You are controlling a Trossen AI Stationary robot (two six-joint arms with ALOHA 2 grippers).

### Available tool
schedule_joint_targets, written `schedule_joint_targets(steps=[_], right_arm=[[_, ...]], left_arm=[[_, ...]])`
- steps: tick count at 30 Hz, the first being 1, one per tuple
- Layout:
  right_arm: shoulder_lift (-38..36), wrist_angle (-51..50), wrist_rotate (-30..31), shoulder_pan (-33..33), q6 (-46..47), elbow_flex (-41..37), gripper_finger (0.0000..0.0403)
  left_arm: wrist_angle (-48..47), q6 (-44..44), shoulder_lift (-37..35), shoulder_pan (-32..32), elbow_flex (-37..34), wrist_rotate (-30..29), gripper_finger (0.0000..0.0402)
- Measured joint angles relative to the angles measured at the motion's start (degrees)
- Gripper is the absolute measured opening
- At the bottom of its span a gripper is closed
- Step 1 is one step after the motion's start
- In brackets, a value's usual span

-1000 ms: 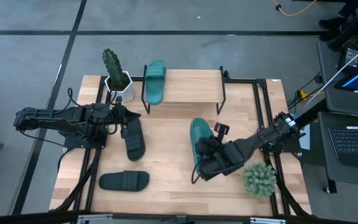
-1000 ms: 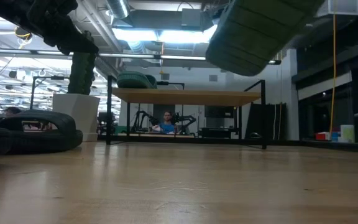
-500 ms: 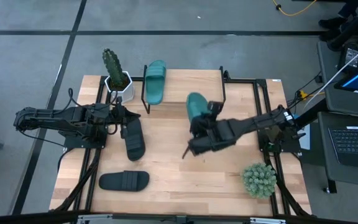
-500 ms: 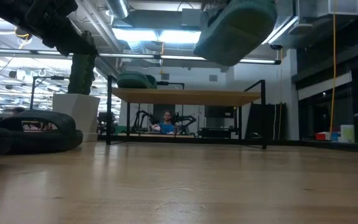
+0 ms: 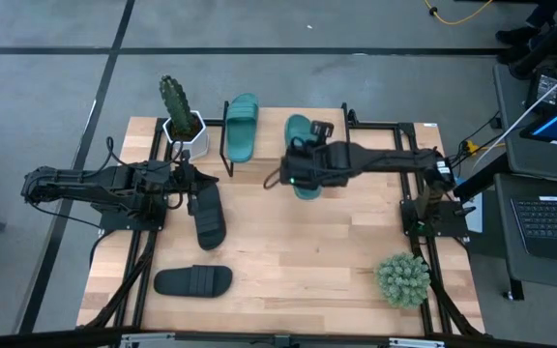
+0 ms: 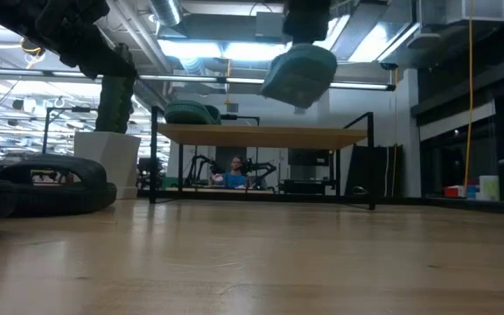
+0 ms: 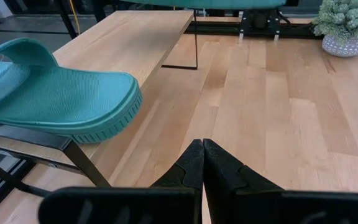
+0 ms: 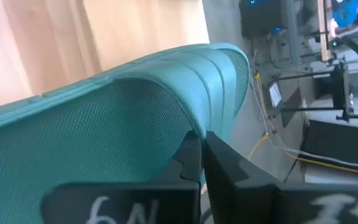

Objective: Pick and place slides into the shelf
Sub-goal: Put the green slipper on the shelf

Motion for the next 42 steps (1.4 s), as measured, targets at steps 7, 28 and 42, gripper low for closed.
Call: schedule_joint_targets(steps=[7,28,42], right_arm=[[0.0,5.46,-0.02,-5.13,-4.81,0.0,0.0006],[0.58,21.56,-6.08,-12.47,-15.5,0.0,0.0006],[3.54,26.24,-13.82,-14.93,-20.34,2.0,0.0006]], left_arm=[[0.0,0.02,0.0,0.0,0.0,0.0,0.0],[3.41,3.42,0.0,0.0,0.0,0.0,0.0],[6.0,6.49,0.02,0.02,-0.02,0.0,0.0]])
